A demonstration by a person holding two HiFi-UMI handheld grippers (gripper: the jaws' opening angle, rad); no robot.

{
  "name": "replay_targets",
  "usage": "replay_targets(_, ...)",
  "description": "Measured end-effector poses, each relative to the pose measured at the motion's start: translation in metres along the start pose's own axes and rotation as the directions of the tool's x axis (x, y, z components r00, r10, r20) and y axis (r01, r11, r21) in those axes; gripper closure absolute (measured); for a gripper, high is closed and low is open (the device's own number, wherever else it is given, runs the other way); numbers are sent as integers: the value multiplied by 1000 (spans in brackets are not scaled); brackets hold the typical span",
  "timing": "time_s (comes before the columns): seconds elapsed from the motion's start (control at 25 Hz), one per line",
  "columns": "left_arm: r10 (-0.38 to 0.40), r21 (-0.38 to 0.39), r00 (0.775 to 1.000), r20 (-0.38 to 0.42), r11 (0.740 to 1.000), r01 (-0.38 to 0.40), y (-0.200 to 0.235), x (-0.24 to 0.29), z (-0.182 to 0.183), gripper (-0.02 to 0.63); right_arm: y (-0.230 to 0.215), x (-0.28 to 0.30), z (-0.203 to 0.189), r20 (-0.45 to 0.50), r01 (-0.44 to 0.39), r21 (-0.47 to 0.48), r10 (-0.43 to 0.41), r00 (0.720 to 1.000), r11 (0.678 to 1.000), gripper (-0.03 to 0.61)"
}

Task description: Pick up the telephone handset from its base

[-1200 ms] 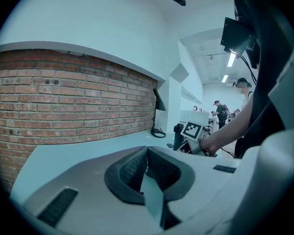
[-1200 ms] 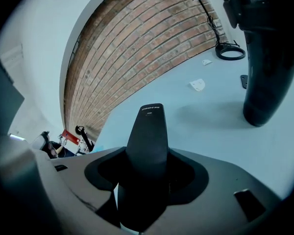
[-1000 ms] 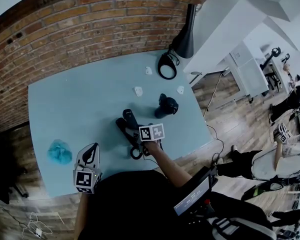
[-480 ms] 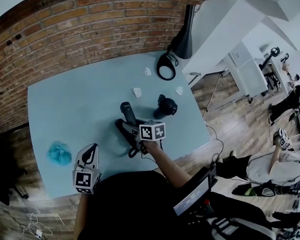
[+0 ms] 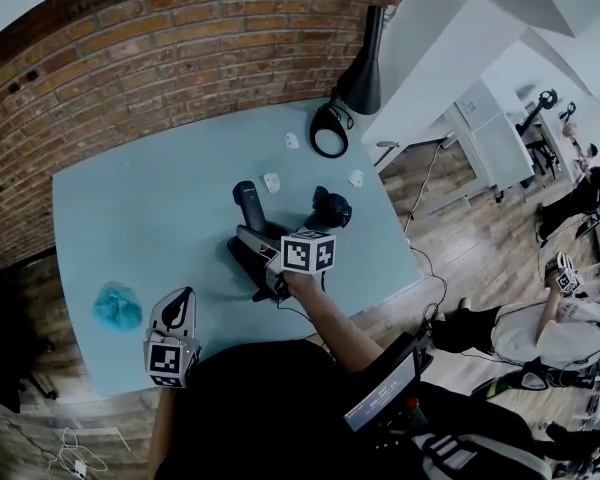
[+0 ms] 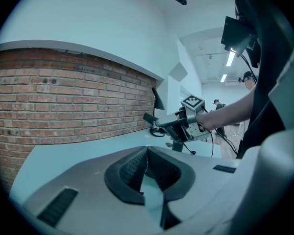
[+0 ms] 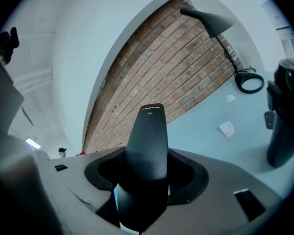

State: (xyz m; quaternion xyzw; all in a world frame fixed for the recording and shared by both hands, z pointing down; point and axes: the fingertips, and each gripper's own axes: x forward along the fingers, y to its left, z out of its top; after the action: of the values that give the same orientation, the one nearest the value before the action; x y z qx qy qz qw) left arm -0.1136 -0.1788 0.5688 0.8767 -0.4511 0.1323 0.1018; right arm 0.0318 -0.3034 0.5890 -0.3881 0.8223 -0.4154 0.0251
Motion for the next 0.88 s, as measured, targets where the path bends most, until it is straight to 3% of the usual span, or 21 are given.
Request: replay_targets(0.88, 0, -4, 1000, -1, 1000, 0, -2, 0, -1, 595, 126, -22, 112, 186, -217, -119, 236, 954, 969, 334)
